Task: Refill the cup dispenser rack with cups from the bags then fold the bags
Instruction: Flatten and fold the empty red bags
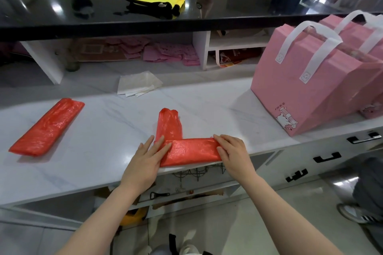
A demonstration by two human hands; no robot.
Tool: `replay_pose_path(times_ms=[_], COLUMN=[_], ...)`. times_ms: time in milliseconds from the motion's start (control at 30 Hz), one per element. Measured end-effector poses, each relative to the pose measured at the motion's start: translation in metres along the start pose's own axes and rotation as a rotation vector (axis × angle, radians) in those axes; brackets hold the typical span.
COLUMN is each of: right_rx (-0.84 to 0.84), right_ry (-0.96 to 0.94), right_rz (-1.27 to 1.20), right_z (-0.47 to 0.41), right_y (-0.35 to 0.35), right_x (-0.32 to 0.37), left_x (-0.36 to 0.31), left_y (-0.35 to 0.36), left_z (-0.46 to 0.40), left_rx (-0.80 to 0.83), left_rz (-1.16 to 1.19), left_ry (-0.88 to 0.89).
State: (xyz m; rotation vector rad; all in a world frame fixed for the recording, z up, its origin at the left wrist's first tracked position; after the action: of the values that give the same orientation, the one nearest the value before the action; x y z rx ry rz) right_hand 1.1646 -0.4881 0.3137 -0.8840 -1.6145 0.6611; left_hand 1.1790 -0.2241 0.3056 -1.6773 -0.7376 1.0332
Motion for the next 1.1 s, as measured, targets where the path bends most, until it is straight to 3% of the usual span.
replay_pose_path(times_ms=[200, 333, 500, 700, 900, 1100], right_rx=[0.215, 0.22, 0.1, 0.068, -0.012, -0.035], right_ry=[-0.085, -0.068, 0.124, 0.151, 0.131, 0.096], right_rz=[0.19, 0.094, -0.171, -0.12, -0.032, -0.03], right_z=[0.009, 0.004, -0.003, -0.007, -0.006, -0.005], right_y=[0.014, 0.006, -0.005, -0.004, 0.002, 0.001], right_x=[-0.005, -0.01, -0.016, -0.009, 0.0, 0.004], left_x=[0.005, 0.003, 0.016, 0.021, 0.025, 0.014], left_y=[0.004, -0.005, -0.02, -0.02, -0.017, -0.016], left_z=[0.002, 0.004, 0.01, 0.007, 0.005, 0.005], left_rx=[0.09, 0.05, -0.143, -0.282, -0.336, -0.325], left_rz=[0.002, 0.09, 0.439, 0.606, 0.545, 0.414], left_ry=[-0.004, -0.009, -0.23, -0.473, -0.555, -0.499])
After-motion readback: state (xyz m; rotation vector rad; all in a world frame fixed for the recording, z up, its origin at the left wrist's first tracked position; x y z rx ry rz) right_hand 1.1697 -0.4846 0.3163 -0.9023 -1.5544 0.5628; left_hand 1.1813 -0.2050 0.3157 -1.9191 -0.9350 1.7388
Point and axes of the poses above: each hand's wrist, its own z-axis away from the middle knuckle, its own y-axis out of the palm, x = y × z, the point moved 6 cm from there along -z, towards the middle knuckle, and after that the axes turned 4 degrees about -x, right-handed, at the moved point
